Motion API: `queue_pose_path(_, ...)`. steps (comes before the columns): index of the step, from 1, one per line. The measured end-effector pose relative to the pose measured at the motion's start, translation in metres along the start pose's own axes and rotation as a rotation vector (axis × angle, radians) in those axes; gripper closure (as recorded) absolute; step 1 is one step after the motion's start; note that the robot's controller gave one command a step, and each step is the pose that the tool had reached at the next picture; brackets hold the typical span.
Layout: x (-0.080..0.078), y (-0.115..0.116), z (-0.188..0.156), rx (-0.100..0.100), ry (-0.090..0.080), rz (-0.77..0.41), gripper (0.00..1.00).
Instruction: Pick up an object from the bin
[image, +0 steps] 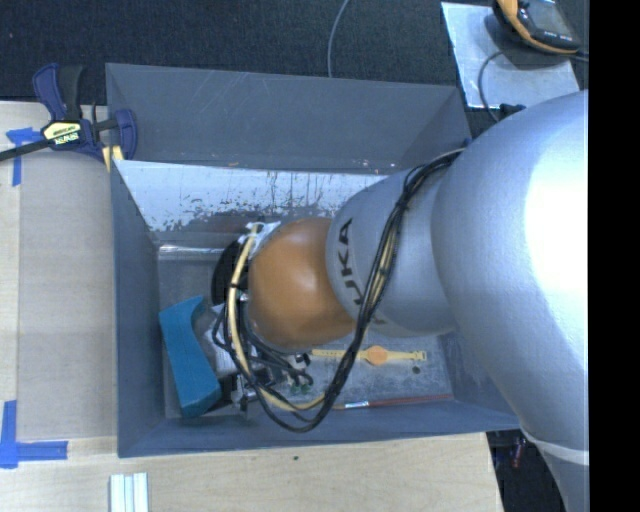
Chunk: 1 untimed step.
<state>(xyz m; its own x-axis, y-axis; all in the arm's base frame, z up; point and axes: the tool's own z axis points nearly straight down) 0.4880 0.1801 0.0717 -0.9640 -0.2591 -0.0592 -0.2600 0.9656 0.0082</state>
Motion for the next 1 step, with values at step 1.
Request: queue_pose_path(1, 0.0012, -0.0364, -0.0035, 0.001, -0.005, 0.100, 0.00)
